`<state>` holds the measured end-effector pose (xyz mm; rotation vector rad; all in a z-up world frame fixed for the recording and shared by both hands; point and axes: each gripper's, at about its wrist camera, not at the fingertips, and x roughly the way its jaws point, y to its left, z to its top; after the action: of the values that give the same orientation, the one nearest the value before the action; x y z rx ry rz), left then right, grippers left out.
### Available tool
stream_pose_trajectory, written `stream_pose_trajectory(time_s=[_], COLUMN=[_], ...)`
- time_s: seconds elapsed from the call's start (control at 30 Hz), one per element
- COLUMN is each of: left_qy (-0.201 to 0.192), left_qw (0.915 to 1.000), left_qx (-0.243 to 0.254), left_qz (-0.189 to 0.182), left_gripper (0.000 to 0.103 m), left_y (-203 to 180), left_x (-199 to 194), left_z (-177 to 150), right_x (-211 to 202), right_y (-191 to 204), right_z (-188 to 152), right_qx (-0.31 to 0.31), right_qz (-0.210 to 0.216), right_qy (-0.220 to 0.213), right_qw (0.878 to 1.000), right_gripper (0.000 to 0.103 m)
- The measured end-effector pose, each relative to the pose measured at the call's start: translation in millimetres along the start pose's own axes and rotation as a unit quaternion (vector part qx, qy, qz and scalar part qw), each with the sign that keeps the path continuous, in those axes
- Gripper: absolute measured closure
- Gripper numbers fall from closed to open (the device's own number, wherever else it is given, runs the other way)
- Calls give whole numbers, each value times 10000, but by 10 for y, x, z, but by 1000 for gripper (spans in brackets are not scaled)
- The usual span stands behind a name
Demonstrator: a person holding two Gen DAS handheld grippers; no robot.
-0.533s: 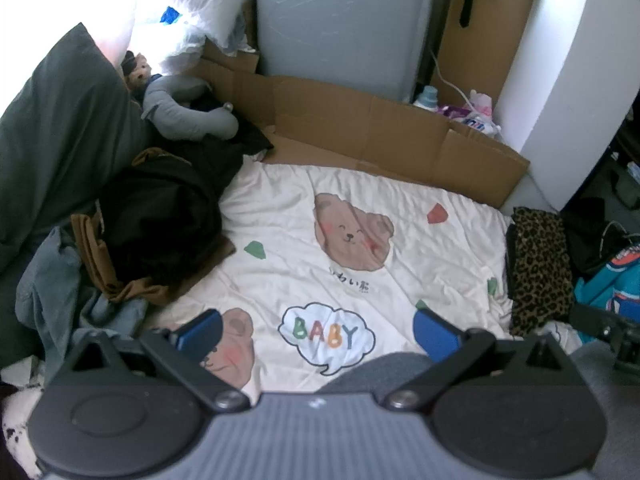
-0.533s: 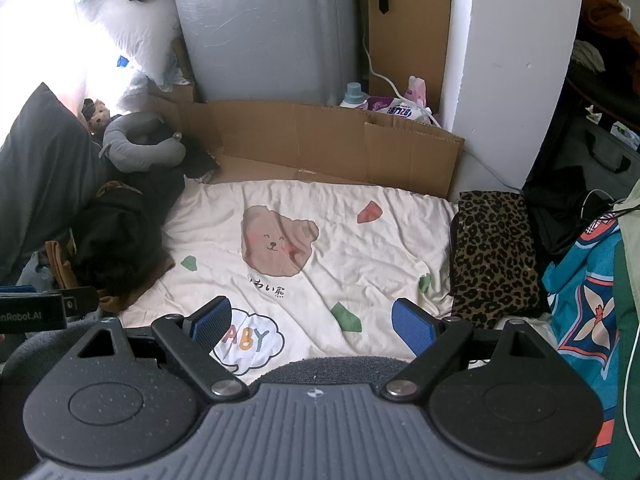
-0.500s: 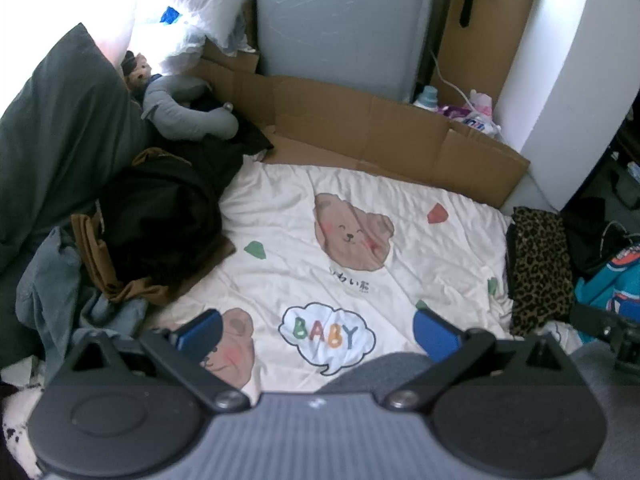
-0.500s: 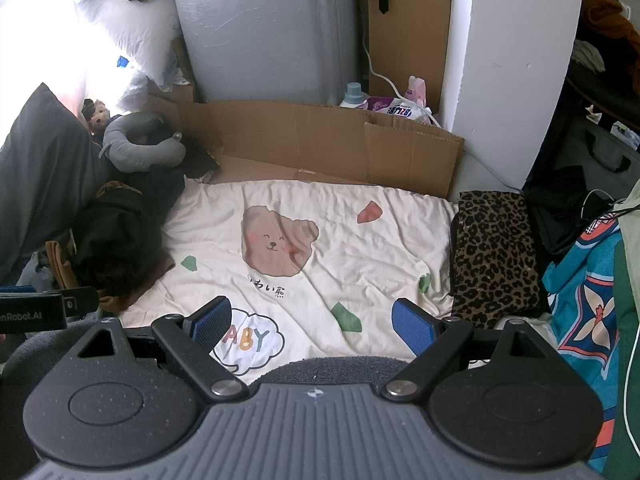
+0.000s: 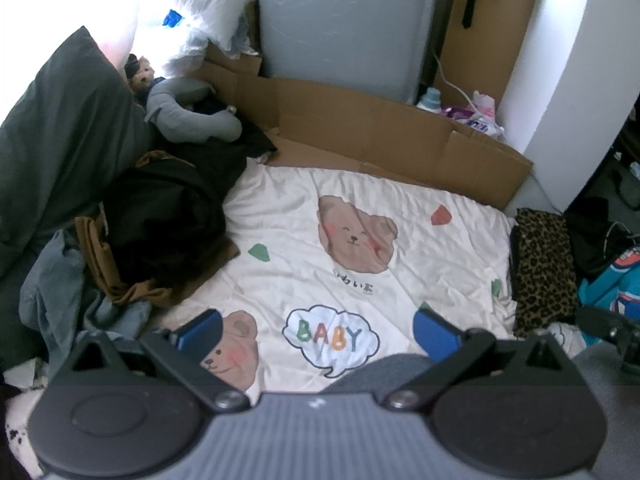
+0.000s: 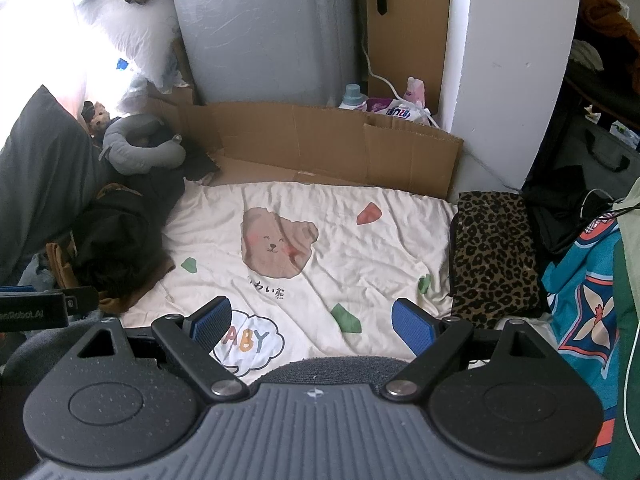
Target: Fold clothes
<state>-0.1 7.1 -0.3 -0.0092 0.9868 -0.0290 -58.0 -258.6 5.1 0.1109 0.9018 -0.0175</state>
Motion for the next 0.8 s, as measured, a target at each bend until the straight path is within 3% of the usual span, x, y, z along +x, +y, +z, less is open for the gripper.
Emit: stream_pose_trajectory(time_s=[0.8], left_qy=[-36], left_qw=[10000], left_qx=[7], left_qz=[84], left_gripper=[1], left_y=[-58], left_x=[-4], left_z=[0], right_x=[-2], right_y=[-7], right_z=[-25], right_qx=[-45], right_qz=[-26], right_qy=[-12], right_qw=[10000], right_gripper=[11])
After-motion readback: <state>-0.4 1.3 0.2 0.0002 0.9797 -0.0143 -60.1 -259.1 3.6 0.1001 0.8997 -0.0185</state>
